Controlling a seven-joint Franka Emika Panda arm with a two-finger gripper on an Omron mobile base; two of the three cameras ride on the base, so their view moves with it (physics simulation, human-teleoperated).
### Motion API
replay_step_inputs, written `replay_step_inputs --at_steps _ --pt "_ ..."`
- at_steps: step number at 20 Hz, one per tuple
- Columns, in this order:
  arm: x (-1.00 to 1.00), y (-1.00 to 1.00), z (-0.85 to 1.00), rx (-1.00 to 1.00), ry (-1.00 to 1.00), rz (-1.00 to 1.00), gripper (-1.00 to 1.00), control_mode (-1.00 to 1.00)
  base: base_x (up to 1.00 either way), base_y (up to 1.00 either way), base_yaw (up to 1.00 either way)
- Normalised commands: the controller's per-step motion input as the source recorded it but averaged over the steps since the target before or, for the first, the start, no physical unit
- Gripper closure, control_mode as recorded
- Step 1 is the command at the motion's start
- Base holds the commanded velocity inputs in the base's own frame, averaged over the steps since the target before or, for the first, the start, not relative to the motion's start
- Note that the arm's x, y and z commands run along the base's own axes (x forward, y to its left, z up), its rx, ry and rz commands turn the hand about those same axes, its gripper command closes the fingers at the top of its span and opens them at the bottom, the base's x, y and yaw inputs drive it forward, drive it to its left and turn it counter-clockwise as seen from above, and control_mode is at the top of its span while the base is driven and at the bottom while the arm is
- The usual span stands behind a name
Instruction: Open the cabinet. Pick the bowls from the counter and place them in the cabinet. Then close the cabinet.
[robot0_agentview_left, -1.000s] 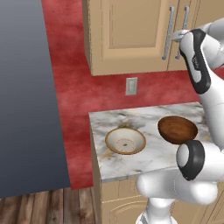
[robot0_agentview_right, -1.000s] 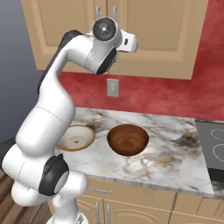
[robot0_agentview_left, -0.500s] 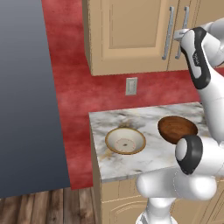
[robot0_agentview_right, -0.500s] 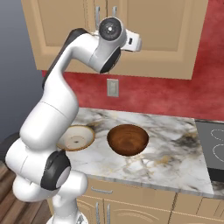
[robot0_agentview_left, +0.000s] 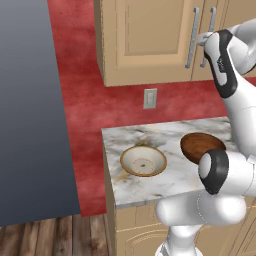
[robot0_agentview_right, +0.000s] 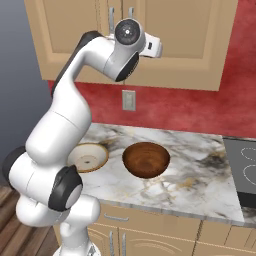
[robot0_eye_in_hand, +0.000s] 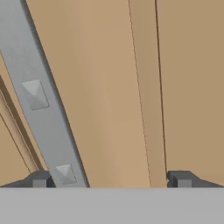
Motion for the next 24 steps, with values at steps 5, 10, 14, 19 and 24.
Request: replay_step_inputs --at_steps 5,10,14,19,24 --pt "0.19 0.00 -0.01 0.00 0.00 0.00 -1.00 -1.00 0.00 0.00 0.00" --pt "0.18 0.00 -0.07 0.00 -0.01 0.00 -1.00 -1.00 0.00 0.00 0.00" --pt "0.22 0.00 -0.15 0.00 0.00 0.00 1.00 -1.00 0.00 0.00 0.00" --pt "0.19 0.02 -0.11 0.00 0.00 0.00 1.00 -1.00 0.00 0.00 0.00" --pt "0.13 0.22 -0.08 0.00 0.00 0.00 1.00 -1.00 0.00 0.00 0.00"
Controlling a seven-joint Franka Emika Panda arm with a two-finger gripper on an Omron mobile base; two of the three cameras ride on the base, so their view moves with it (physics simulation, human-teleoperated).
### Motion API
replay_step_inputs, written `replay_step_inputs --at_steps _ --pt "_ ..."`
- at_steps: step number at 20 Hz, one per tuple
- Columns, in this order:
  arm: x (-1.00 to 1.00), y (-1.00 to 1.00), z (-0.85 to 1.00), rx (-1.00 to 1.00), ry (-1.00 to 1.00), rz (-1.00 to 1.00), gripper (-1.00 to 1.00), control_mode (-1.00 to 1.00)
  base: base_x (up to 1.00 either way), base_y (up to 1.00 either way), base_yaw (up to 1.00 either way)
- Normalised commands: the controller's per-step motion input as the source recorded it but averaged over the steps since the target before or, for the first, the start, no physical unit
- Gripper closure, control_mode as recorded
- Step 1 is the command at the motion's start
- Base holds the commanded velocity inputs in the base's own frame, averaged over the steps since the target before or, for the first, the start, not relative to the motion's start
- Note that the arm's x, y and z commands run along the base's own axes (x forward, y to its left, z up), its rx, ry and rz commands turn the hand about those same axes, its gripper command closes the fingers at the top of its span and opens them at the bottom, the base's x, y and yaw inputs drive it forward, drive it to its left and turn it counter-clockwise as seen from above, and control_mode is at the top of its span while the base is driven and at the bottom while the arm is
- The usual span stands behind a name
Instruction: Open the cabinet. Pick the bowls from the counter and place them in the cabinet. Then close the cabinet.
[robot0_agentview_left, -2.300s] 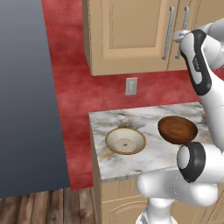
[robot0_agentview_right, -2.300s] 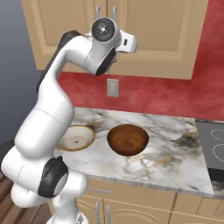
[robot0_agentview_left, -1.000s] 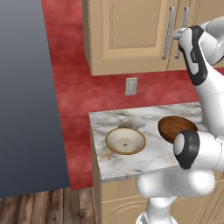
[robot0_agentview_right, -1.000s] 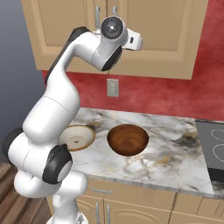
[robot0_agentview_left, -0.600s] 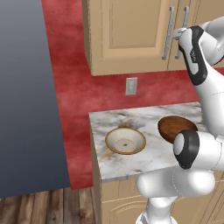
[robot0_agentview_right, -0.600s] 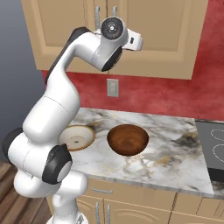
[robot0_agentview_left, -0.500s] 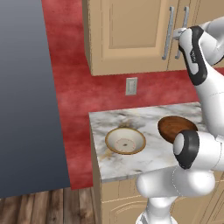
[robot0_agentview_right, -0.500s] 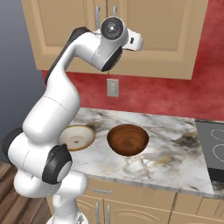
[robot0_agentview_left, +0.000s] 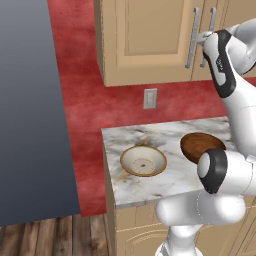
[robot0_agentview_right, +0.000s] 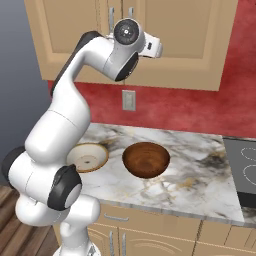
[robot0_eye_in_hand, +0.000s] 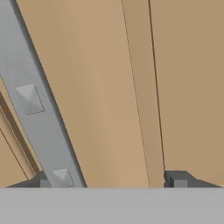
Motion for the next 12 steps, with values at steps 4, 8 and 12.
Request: replay_step_inputs --at_steps 4,8,12 --pt "0.23 0.50 0.00 0.00 0.00 0.00 1.00 -1.00 0.00 0.00 0.00" --pt "0.32 0.41 -0.12 -0.01 0.00 0.00 1.00 -1.00 0.00 0.00 0.00" --pt "0.32 0.33 -0.22 -0.02 -0.03 0.00 1.00 -1.00 0.00 0.00 0.00"
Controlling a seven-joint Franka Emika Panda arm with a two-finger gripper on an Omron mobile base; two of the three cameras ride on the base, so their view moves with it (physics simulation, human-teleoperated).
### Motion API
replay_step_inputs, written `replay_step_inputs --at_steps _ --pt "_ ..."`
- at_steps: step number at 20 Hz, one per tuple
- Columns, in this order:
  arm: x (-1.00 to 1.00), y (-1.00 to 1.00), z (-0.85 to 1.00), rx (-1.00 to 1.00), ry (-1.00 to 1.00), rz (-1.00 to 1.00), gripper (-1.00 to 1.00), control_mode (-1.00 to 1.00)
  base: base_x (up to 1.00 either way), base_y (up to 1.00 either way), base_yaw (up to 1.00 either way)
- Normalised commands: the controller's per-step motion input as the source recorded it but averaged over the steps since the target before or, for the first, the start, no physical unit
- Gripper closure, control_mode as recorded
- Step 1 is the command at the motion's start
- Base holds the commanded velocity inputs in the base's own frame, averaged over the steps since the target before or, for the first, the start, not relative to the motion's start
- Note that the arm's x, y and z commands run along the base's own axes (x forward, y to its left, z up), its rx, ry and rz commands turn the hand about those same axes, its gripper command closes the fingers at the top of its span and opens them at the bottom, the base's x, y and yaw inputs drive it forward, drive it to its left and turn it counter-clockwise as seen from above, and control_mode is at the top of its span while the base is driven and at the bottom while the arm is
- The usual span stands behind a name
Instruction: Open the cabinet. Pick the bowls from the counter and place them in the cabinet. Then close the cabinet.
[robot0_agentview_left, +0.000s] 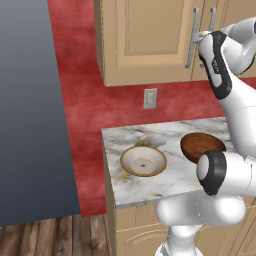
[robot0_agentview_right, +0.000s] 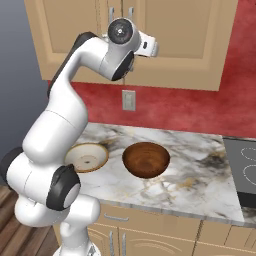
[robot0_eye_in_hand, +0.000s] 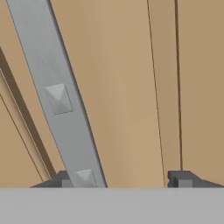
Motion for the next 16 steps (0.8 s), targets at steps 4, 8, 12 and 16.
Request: replay_step_inputs --at_steps 4,8,12,16 --pt "0.38 0.40 -0.26 -0.04 -0.05 0.00 1.00 -1.00 0.00 0.00 0.00" --pt "0.39 0.39 -0.29 -0.04 -0.05 0.00 1.00 -1.00 0.00 0.00 0.00" --pt "0.45 0.51 -0.23 -0.04 0.00 0.00 1.00 -1.00 0.00 0.00 0.00" --pt "0.32 0.31 -0.11 -0.03 0.00 0.00 1.00 -1.00 0.00 0.00 0.00"
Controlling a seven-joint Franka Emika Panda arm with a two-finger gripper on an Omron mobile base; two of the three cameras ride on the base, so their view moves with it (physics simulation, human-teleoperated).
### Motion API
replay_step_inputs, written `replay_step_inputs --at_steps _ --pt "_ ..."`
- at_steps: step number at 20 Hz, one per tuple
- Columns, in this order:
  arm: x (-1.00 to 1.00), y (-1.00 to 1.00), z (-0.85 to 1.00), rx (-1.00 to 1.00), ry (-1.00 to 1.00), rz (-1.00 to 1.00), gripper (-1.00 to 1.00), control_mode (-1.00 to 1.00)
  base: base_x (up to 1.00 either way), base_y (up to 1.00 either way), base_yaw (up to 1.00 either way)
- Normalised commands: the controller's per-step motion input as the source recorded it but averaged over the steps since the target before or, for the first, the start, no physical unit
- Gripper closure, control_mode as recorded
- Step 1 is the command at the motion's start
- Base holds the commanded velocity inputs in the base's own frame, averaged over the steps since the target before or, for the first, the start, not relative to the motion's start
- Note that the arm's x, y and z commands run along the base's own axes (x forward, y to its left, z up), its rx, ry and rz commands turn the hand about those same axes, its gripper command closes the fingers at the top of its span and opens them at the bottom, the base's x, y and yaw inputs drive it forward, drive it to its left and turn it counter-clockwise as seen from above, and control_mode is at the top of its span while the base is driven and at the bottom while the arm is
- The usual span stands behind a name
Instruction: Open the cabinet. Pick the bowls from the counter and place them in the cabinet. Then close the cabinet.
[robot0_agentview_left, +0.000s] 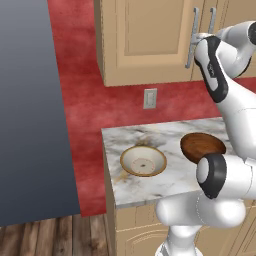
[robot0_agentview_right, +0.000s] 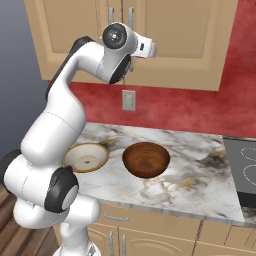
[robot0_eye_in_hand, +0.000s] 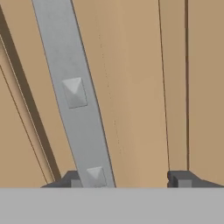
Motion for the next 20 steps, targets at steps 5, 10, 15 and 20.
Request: replay_step_inputs --at_steps 5,10,15,20 --pt "0.06 0.02 -0.01 -0.04 0.00 0.04 1.00 -1.00 0.00 0.00 0.00" --pt "0.00 0.00 0.00 -0.04 0.00 0.05 1.00 -1.00 0.00 0.00 0.00" --pt "-0.15 0.00 0.00 -0.05 0.00 0.00 1.00 -1.00 0.00 0.00 0.00" --pt "-0.32 0.00 0.00 -0.02 0.00 0.00 1.00 -1.00 0.00 0.00 0.00"
